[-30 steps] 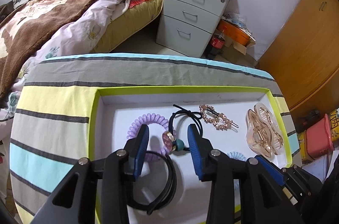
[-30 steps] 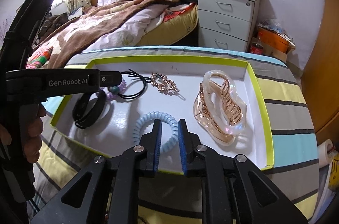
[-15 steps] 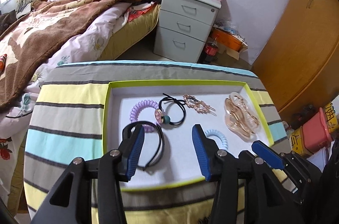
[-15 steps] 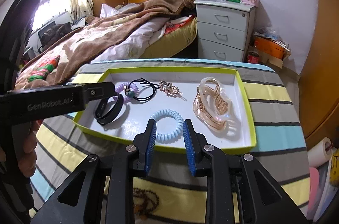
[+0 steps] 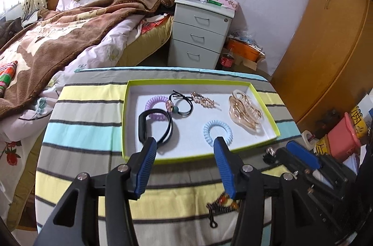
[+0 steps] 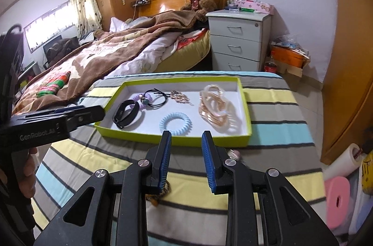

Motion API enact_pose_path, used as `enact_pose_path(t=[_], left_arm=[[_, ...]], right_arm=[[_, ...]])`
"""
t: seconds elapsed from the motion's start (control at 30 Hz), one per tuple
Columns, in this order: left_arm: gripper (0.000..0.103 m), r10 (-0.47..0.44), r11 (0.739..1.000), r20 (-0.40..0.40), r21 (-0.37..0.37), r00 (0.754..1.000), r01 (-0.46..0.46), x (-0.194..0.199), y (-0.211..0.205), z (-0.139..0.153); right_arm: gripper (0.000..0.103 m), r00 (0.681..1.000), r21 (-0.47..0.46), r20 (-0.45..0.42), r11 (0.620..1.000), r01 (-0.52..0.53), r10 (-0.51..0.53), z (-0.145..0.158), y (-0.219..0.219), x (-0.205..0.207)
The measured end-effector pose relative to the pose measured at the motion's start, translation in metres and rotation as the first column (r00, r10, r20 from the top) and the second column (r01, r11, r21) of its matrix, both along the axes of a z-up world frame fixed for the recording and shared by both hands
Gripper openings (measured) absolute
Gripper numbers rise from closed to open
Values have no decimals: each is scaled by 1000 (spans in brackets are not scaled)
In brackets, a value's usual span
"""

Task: Organize jewelry
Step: 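Move both open grippers back to the remaining items on the bedspread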

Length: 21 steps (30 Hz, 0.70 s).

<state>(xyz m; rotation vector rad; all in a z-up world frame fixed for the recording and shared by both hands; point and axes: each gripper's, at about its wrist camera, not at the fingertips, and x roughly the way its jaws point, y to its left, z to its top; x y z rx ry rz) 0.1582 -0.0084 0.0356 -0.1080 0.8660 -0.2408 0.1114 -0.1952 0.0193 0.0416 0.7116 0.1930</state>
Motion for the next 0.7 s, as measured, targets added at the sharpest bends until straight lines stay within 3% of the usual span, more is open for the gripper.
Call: enact_pose_path(t=[0.17,0.37,0.7], left_arm=[[56,-8,999,-9,-36,1000,7,-19,5,-5],[58,-19,996,-34,-87,999,16,-34,7,-17],[60,-65,993,-95,-106,993,55,-49,0,-44]], right_arm=[[38,1000,5,2,1000,20,-20,-2,-19,-16],[39,998,-2,-21,998,65,-65,-15,-43,-26],[39,989,-15,-95,993,113,-114,-41,-77,-27]])
